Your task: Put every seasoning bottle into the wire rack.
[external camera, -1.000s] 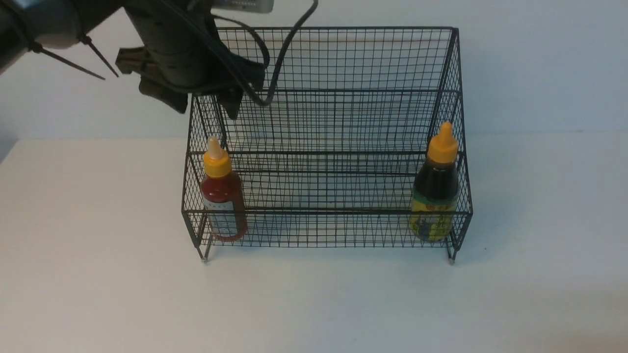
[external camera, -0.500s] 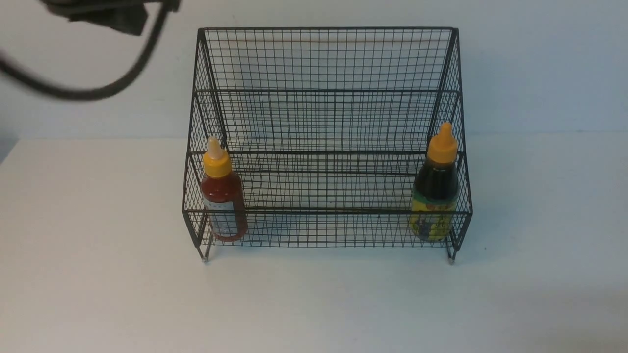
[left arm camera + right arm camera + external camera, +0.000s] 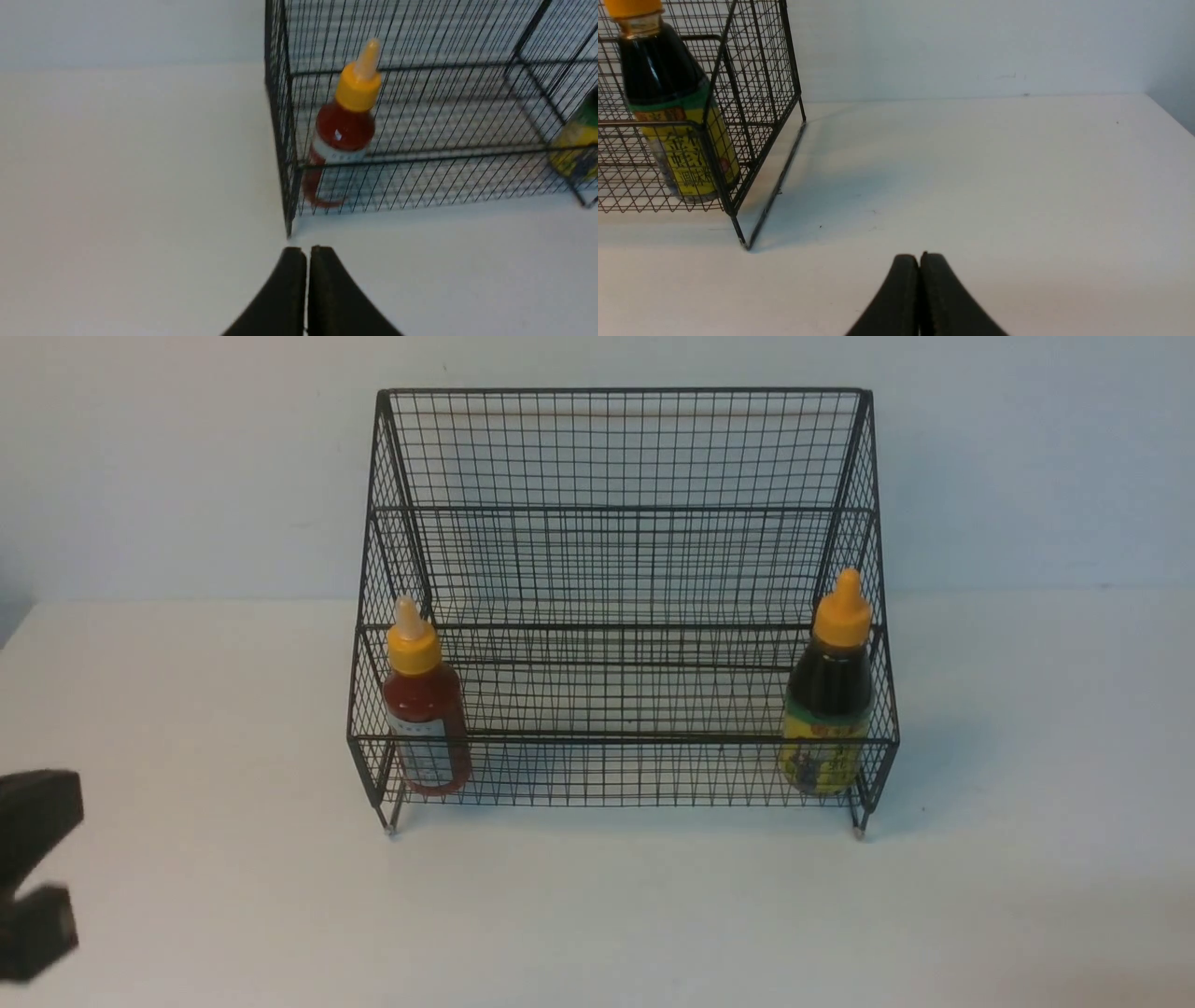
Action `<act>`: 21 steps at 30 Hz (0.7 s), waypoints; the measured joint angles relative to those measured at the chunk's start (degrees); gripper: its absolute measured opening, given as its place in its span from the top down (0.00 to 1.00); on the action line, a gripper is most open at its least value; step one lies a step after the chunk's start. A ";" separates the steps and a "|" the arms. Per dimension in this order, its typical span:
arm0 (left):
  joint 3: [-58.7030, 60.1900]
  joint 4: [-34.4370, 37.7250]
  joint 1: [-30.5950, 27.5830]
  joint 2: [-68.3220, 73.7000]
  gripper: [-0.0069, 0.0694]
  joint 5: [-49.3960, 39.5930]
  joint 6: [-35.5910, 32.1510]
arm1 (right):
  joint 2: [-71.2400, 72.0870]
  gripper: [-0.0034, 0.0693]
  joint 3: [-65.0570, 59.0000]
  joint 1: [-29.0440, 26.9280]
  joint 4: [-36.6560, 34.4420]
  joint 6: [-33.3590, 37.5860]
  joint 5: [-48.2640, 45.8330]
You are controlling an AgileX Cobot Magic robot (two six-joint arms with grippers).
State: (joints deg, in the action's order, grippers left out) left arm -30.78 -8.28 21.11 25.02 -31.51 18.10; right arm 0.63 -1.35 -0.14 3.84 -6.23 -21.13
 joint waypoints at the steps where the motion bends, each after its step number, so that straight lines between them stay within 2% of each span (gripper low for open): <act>1: 1.50 0.00 0.00 -1.34 0.92 0.93 0.00 | 0.00 0.97 0.00 0.00 0.00 0.00 0.00; 4: 12.37 0.00 0.00 -11.28 0.92 15.48 0.00 | 0.00 0.97 0.00 0.00 0.00 0.00 0.00; 8: 18.94 -0.05 0.00 -17.54 0.92 22.93 0.00 | 0.00 0.97 0.00 0.00 0.00 0.00 0.00; 15: 27.10 -0.05 0.00 -21.50 0.92 24.99 -0.07 | 0.00 0.97 0.00 0.00 0.00 0.00 0.00; 21: 29.36 -0.11 0.00 -21.50 0.92 24.99 -0.71 | 0.00 0.97 0.00 0.00 0.00 0.00 0.00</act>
State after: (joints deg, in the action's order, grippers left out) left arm -1.42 -8.39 21.11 3.52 -6.52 17.39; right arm 0.63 -1.35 -0.14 3.84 -6.23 -21.13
